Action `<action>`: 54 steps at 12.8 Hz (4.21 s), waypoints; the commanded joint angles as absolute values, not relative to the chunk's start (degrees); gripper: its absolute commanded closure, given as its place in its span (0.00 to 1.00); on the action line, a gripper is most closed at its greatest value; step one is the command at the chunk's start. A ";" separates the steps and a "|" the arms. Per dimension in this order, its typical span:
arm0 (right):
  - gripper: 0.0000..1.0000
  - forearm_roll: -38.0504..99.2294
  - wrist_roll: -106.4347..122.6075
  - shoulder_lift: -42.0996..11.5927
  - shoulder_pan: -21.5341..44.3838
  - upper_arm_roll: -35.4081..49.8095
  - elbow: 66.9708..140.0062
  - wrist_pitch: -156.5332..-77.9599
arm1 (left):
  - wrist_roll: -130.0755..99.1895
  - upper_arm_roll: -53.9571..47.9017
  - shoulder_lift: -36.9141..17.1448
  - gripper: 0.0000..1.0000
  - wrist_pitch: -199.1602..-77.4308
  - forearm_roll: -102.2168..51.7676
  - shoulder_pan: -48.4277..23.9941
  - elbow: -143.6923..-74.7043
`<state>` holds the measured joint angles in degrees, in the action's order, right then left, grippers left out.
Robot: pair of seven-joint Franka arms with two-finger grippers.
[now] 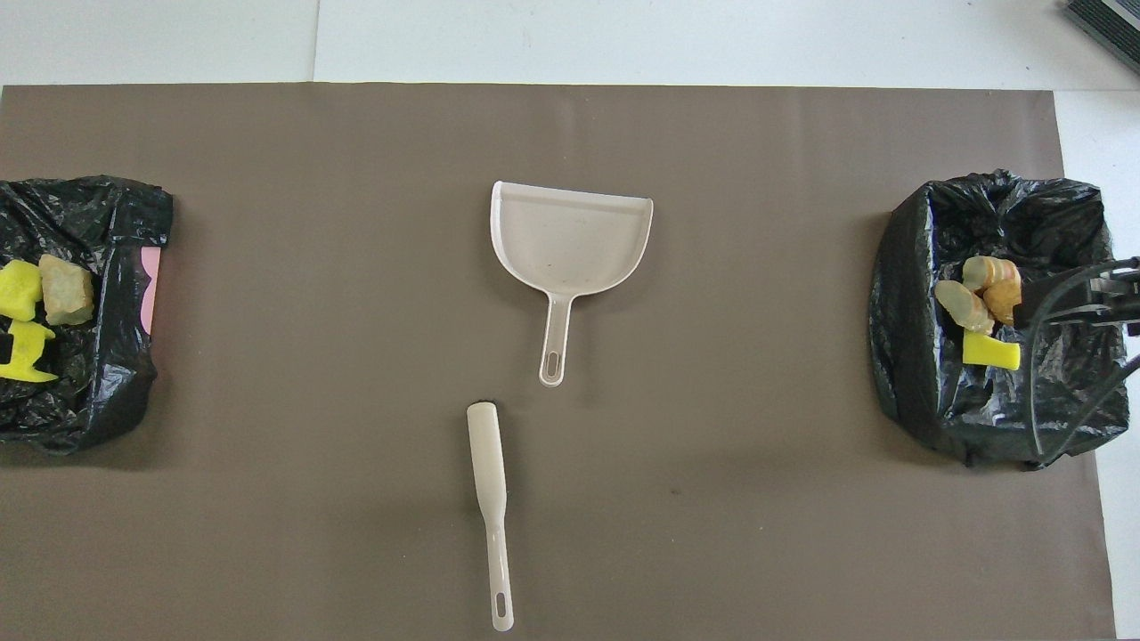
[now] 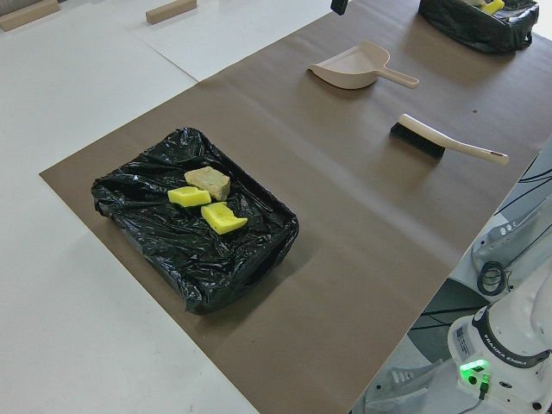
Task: Sweep and dump trash in bin
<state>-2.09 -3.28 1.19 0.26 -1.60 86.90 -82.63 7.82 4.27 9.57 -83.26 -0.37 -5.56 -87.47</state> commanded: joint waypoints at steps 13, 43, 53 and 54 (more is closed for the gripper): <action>0.00 -1.23 1.14 1.58 0.35 -1.23 85.69 -77.78 | 1.40 4.48 9.85 0.00 -88.51 0.35 -5.63 -93.43; 0.00 -1.05 1.14 2.37 -0.26 -1.23 86.84 -78.13 | 1.50 -1.76 9.93 0.00 -86.48 0.61 8.17 -93.25; 0.00 -1.05 1.23 2.37 -0.26 -1.23 86.92 -78.13 | 1.50 -3.60 9.84 0.00 -86.92 0.26 5.19 -92.47; 0.00 -1.05 1.23 2.37 -0.26 -1.23 86.92 -78.13 | 1.41 -4.65 9.84 0.00 -86.40 0.26 5.19 -91.16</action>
<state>-2.09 -0.55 1.40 0.40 -1.31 86.03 -78.38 1.65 -3.78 9.23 -87.43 -0.24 6.47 -92.54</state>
